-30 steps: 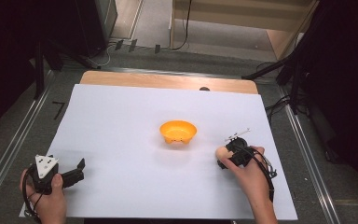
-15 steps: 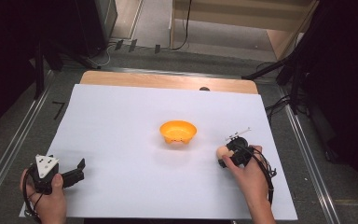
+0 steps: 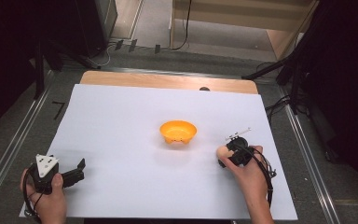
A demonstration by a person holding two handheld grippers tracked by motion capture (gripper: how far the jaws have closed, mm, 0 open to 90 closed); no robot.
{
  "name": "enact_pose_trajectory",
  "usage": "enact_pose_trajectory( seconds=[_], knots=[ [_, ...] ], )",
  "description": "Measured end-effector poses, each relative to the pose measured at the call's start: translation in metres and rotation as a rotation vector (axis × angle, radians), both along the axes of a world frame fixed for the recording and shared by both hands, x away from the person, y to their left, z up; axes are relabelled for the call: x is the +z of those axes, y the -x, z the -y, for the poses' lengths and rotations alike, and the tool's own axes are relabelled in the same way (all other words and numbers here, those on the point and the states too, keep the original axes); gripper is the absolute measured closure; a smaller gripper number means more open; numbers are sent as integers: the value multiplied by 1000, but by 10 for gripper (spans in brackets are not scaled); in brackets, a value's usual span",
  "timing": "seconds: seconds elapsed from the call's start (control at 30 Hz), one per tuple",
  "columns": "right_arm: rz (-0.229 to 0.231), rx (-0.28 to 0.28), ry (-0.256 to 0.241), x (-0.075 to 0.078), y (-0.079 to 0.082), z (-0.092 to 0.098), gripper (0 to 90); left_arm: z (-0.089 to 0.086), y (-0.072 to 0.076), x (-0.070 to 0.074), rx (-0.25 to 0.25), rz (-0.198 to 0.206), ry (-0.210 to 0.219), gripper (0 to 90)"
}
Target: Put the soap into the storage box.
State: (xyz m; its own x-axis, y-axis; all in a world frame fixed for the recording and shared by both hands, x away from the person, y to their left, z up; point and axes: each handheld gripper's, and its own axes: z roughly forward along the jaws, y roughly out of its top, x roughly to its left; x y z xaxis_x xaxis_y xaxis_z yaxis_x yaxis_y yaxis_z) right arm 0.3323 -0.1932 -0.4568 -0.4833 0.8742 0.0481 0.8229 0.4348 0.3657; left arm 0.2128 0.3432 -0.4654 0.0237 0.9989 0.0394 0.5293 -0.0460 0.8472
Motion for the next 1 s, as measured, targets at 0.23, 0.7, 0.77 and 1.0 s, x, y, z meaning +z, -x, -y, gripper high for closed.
enact_pose_trajectory(
  seconds=[0.23,0.7,0.77,1.0],
  knots=[
    [-15,38,-73,2,-2,13,328,0,0,0,1,3,1,0],
    [25,163,-12,23,-7,10,328,0,0,0,0,2,-1,0],
    [29,176,-13,27,-9,7,328,0,0,0,0,1,2,0],
    [30,225,-26,37,-19,0,328,0,0,0,-2,2,4,0]
  ],
)
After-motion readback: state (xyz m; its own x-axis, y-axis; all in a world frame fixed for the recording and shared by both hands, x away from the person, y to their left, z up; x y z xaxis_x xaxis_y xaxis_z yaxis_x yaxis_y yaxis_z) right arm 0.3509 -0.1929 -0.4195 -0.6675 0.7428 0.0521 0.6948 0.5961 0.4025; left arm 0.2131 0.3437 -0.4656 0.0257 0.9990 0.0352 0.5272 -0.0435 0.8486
